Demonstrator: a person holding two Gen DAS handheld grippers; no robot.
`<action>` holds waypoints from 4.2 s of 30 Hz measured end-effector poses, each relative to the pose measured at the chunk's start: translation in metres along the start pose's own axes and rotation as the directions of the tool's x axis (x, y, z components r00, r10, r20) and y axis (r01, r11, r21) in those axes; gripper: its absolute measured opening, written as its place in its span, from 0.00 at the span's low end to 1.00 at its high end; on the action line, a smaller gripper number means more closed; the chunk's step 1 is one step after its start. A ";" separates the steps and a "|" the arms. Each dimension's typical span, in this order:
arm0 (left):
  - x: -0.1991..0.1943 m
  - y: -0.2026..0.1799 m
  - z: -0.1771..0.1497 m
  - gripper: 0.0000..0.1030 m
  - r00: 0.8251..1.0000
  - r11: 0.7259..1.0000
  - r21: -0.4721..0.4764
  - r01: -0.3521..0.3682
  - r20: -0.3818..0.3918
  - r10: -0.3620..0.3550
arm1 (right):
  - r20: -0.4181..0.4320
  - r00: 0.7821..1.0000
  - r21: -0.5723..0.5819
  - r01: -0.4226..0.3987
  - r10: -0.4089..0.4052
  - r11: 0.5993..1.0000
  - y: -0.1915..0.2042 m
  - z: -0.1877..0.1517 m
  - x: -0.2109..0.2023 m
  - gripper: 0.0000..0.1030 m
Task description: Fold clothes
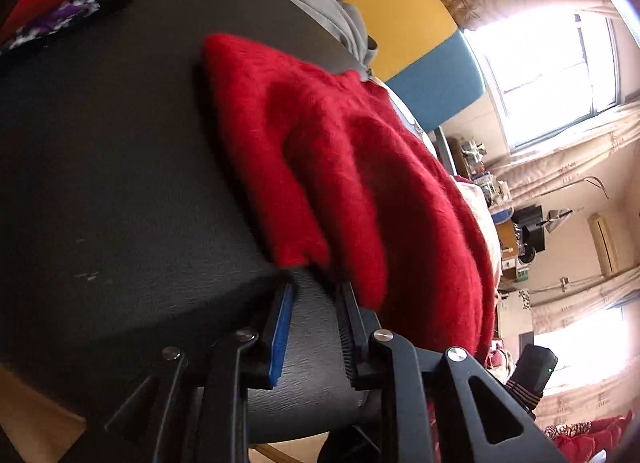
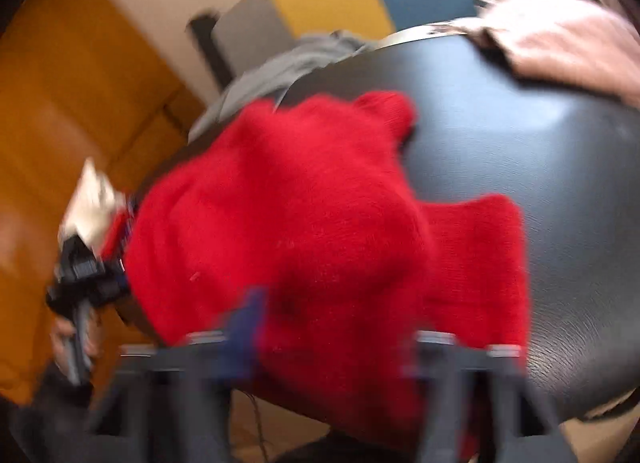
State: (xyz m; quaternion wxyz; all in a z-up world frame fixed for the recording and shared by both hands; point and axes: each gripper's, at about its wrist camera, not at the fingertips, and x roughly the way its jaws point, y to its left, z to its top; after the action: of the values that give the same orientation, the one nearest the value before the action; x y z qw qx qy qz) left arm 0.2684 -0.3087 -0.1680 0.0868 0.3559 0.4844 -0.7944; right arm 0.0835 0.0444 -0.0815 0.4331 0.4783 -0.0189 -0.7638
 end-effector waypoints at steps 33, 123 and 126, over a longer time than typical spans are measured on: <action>0.006 0.004 0.010 0.27 0.996 0.991 -0.093 0.091 0.027 -0.089 | 0.310 0.948 0.150 0.025 -0.071 0.988 -0.020 0.022 -0.065 0.75; -0.061 0.057 0.086 0.47 0.998 0.985 -0.170 -0.008 0.068 0.020 | 0.163 0.971 -0.067 0.186 -0.173 0.980 -0.036 0.032 -0.127 0.98; -0.047 0.058 0.092 0.47 0.995 0.984 -0.173 -0.048 0.076 0.062 | 0.152 0.969 -0.097 0.212 -0.196 0.972 -0.031 0.047 -0.094 0.98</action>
State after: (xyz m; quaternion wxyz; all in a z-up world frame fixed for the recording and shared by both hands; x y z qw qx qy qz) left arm 0.2865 -0.4246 -0.1534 0.1588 0.3278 0.5368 -0.7610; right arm 0.0440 0.1099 -0.0028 0.3758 0.3969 0.0431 -0.8363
